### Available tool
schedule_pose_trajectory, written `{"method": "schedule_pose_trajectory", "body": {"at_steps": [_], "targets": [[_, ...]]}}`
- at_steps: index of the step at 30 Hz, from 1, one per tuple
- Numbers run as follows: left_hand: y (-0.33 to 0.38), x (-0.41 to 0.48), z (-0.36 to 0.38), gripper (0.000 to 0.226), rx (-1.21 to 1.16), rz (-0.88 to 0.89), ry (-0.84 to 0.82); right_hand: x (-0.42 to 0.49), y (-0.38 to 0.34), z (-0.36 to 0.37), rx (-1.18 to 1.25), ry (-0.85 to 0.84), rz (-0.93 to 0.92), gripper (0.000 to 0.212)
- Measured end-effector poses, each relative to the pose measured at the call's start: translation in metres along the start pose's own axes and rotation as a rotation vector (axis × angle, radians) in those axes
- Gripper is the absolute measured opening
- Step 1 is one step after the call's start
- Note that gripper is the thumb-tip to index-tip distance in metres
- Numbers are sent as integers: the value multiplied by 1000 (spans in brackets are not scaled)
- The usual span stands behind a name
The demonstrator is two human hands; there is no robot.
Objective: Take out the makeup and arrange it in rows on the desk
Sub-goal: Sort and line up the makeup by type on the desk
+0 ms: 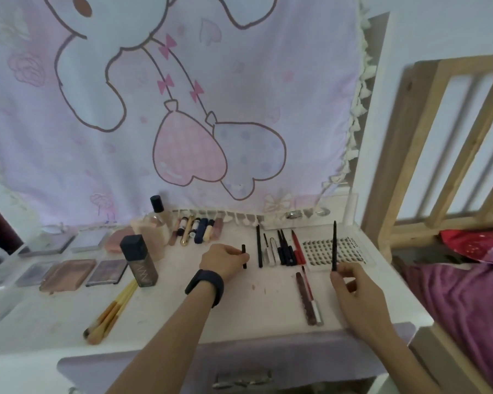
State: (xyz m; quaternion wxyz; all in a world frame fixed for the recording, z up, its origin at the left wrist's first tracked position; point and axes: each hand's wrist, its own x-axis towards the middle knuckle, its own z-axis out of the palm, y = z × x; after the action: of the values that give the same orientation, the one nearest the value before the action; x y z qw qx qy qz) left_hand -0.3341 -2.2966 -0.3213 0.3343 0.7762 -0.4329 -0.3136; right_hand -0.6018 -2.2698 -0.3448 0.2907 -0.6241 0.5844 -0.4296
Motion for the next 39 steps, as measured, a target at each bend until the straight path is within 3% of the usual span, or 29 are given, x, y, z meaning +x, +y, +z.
{"method": "schedule_pose_trajectory", "body": {"at_steps": [13, 18, 35, 39], "targets": [[5, 28, 12, 24, 44, 38, -52, -3, 10, 14, -217, 19, -30, 4], [6, 29, 15, 10, 53, 43, -50, -4, 13, 14, -213, 27, -45, 5], [3, 25, 17, 13, 101, 64, -71, -5, 21, 16, -219, 41, -109, 7], [11, 2, 15, 9, 138, 156, 24, -5, 18, 15, -180, 13, -107, 7]]}}
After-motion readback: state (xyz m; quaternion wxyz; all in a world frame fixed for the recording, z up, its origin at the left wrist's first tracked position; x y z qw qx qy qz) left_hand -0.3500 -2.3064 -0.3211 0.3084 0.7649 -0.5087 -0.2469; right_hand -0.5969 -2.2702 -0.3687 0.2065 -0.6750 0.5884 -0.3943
